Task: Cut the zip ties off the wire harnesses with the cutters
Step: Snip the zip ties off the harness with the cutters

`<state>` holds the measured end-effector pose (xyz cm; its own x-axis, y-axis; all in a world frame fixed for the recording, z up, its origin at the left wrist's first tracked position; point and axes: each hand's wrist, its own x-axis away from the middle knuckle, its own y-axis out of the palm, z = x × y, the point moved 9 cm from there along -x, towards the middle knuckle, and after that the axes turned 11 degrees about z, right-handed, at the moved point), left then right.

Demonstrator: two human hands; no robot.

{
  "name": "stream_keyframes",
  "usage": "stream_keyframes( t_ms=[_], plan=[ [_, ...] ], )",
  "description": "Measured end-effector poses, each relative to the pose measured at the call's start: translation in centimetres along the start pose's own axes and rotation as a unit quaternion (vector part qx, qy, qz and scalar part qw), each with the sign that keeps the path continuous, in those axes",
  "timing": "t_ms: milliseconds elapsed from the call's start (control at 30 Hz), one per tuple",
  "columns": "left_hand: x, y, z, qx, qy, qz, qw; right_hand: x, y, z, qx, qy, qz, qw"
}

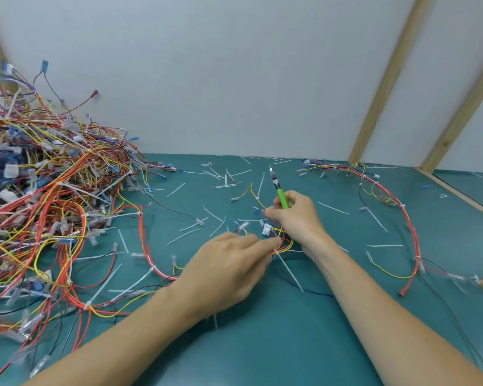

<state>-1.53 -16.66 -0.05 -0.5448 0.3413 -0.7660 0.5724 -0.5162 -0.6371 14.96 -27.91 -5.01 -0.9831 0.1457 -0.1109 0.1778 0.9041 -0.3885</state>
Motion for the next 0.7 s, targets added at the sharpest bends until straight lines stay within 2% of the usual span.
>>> stream_keyframes(
  t_ms=[100, 167, 267, 333, 433, 500, 533, 633, 700],
  plan=[
    [-0.6, -3.9, -3.1, 0.026, -0.109, 0.153, 0.982, 0.9, 0.9, -1.3, -0.073, -0.03, -0.041, 0.996],
    [-0.3, -5.6, -5.7, 0.003, -0.169, 0.195, 0.966, 1.7, 1.7, -2.5, -0.118, -0.045, -0.078, 0.989],
    [0.3, -6.5, -8.4, -0.085, -0.197, 0.164, 0.963, 3.1, 3.0, -3.9, -0.156, -0.064, -0.144, 0.975],
    [0.2, -6.1, -8.9, -0.136, -0.167, 0.124, 0.969, 4.3, 3.7, -4.6, -0.147, -0.083, -0.191, 0.967],
    [-0.2, -4.9, -8.7, -0.147, -0.119, 0.075, 0.979, 5.5, 4.3, -4.8, -0.131, -0.086, -0.243, 0.957],
    [0.1, -3.8, -9.0, -0.111, -0.133, 0.042, 0.984, 5.7, 4.4, -4.7, -0.131, -0.077, -0.255, 0.955],
    [0.5, -3.2, -9.5, -0.069, -0.17, 0.027, 0.983, 5.7, 4.4, -4.6, -0.134, -0.074, -0.256, 0.955],
    [1.9, -1.9, -11.4, 0.081, -0.306, 0.022, 0.948, 5.4, 4.3, -4.3, -0.149, -0.056, -0.255, 0.954],
    [2.3, -1.6, -11.9, 0.13, -0.341, 0.045, 0.93, 5.5, 4.2, -4.2, -0.159, -0.043, -0.256, 0.953]
  ],
)
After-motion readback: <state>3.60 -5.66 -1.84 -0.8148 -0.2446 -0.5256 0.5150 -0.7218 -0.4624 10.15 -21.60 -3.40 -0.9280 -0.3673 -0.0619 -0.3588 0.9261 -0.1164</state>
